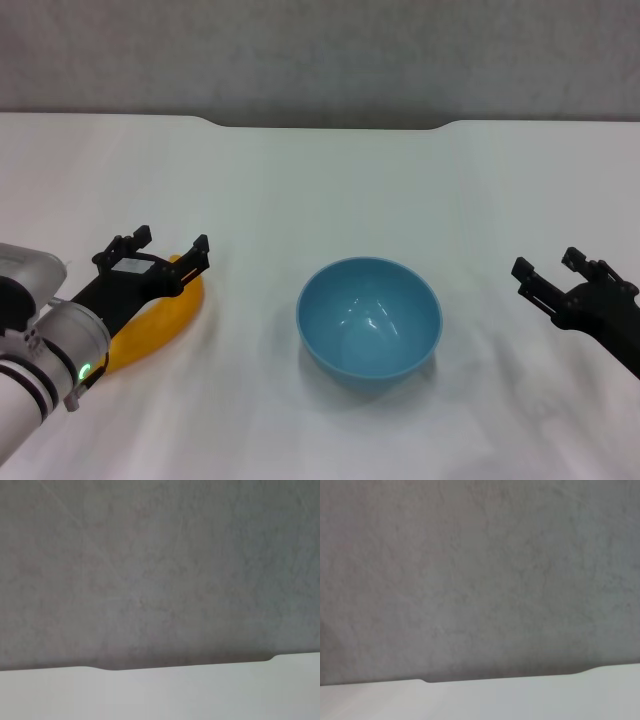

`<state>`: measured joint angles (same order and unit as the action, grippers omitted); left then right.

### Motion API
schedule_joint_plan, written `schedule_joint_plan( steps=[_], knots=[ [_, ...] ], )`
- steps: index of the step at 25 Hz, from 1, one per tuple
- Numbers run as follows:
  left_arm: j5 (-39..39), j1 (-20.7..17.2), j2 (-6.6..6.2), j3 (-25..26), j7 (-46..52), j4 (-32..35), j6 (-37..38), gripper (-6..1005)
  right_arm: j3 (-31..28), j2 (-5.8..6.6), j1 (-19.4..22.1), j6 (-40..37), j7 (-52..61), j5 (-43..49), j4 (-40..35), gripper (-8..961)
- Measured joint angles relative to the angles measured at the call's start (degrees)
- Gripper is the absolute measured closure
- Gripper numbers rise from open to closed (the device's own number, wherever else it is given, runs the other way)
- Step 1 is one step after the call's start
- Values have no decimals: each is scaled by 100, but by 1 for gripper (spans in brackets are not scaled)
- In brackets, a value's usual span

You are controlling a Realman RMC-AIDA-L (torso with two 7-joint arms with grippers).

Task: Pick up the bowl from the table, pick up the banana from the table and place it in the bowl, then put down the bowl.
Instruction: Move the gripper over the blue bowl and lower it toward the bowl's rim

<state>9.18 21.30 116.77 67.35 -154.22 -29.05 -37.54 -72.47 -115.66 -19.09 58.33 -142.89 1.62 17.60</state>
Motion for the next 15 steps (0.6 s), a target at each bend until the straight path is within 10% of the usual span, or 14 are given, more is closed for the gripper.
schedule_joint_plan(
  steps=[15],
  knots=[
    [0, 8, 9, 0, -16, -8, -9, 122, 47, 7, 4, -21, -43, 5, 187, 100]
  ],
)
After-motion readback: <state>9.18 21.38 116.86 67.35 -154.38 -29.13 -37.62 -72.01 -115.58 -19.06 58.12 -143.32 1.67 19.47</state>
